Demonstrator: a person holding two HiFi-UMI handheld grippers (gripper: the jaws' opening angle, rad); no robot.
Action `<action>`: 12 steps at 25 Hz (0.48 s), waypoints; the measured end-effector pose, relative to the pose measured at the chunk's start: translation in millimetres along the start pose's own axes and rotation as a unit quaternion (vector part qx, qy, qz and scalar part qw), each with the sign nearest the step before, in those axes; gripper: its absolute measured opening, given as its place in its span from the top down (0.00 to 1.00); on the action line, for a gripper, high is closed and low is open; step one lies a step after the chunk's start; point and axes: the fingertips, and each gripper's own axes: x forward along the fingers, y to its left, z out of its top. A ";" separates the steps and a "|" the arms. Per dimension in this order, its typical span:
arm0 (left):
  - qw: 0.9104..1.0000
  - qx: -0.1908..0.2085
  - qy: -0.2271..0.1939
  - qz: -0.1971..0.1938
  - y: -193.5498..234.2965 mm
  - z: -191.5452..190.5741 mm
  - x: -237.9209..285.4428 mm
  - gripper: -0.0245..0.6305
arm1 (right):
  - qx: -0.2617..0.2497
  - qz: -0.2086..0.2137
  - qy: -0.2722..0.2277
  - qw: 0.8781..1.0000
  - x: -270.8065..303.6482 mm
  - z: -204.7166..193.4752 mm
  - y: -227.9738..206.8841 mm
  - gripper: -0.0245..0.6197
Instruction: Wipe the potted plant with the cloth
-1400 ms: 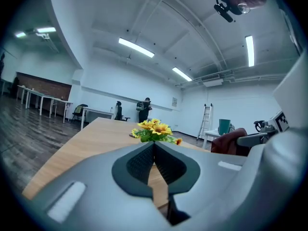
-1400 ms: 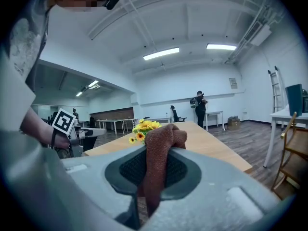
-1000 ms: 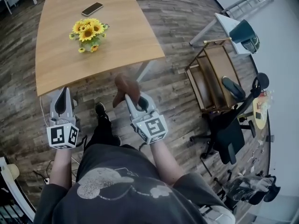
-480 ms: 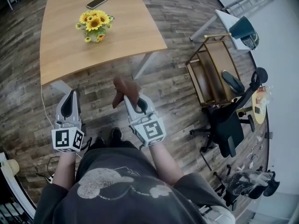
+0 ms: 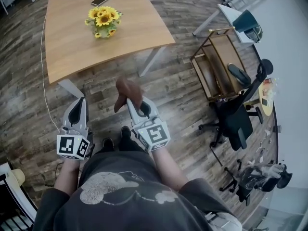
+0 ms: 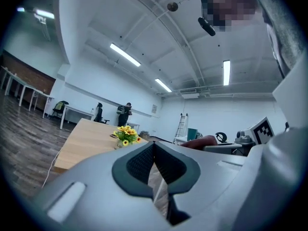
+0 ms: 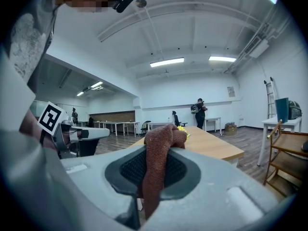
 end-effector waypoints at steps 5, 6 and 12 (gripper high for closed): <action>0.999 0.020 0.027 -0.013 -0.4 -11.2 -4.9 0.93 | -0.002 -0.017 0.006 1.000 -6.2 -5.6 11.9 0.90; 0.999 0.021 0.028 -0.023 -2.7 -11.5 -5.1 0.93 | 0.001 -0.022 0.006 1.000 -7.2 -6.2 12.8 0.90; 0.997 0.031 0.033 -0.063 -8.8 -15.5 -6.1 0.93 | 0.008 -0.029 0.003 1.000 -5.8 -8.0 23.4 0.90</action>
